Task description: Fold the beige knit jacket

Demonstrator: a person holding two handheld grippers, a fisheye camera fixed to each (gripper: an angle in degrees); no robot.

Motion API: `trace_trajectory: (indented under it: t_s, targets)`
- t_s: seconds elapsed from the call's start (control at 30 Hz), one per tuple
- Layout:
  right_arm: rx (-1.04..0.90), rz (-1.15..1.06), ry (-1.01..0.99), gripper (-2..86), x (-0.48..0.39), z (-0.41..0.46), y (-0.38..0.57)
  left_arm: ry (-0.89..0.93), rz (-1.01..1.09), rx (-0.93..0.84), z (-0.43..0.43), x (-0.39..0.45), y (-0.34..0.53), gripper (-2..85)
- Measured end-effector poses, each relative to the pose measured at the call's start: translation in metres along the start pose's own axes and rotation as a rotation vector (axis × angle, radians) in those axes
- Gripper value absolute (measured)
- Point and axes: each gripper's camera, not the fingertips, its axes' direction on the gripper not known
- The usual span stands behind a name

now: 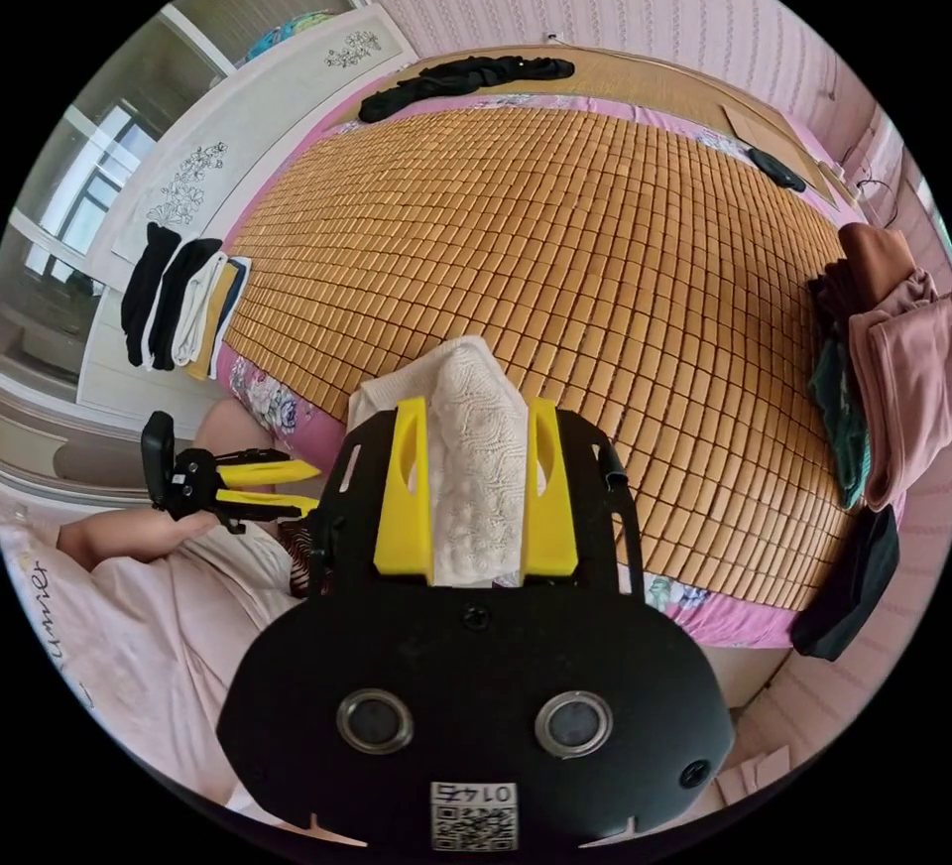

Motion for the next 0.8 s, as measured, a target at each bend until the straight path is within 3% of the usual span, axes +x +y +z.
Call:
trace_trajectory:
  t_s: [0.17, 0.47, 0.57, 0.7, 0.8]
  targets:
    - [-0.127, -0.022, 0.041, 5.8, -0.024, 0.025, -0.036, -0.044, 0.027, -0.088, 0.032, 0.010, -0.019, 6.6]
    - [0.009, -0.174, 0.036, 0.3, -0.083, 0.013, -0.095, -0.019, -0.090, -0.079, 0.004, 0.006, -0.007, 3.1]
    - [-0.126, -0.174, 0.026, 0.2, -0.088, 0.044, -0.123, -0.004, -0.142, -0.101, 0.014, 0.003, -0.007, 3.8]
    - [-0.097, -0.207, -0.021, 1.6, -0.098, 0.046, -0.139, -0.040, -0.128, -0.137, 0.016, 0.008, -0.006, 6.9]
    - [-0.118, -0.232, -0.056, 9.3, -0.101, 0.045, -0.153, -0.009, -0.148, -0.106, 0.012, 0.007, 0.002, 8.5]
